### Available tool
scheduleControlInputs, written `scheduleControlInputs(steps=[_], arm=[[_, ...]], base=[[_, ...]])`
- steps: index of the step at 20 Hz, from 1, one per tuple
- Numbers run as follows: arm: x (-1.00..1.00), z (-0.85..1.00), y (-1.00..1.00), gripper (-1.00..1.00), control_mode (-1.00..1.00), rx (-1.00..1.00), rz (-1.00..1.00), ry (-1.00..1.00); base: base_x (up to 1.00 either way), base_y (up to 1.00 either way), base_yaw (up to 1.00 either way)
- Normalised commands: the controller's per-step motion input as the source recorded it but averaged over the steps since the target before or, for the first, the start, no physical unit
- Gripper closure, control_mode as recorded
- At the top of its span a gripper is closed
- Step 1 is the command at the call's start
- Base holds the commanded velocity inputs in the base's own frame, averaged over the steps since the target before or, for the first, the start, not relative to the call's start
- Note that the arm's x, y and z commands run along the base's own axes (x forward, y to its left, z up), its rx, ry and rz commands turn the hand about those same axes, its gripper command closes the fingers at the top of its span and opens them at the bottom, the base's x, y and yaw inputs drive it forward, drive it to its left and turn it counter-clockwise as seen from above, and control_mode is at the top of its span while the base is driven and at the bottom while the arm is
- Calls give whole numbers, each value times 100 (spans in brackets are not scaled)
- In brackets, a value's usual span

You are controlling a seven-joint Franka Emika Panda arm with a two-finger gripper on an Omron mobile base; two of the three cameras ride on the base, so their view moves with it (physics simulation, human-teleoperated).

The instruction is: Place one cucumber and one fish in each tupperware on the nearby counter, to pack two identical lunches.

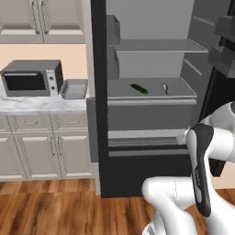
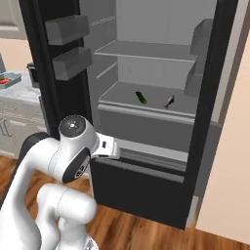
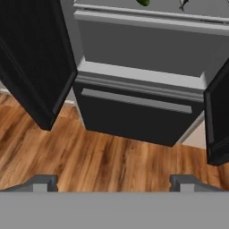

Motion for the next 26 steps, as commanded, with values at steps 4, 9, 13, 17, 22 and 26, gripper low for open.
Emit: scheduleControlInputs(steps=[4,9,13,17,22,26], arm=[[0,0,0,-100,100,0,0,0],[0,0,0,-100,100,0,0,0],[0,0,0,-100,100,0,0,0],[0,0,0,-100,100,0,0,0],[64,-15,-22,-100,-100,0,-11,0],[53,-20,-68,-100,-100,0,-20,1]], base=[[69,7,-11],[100,-14,-9],[100,-17,-2],[76,-15,-2],[0,0,0],[0,0,0]])
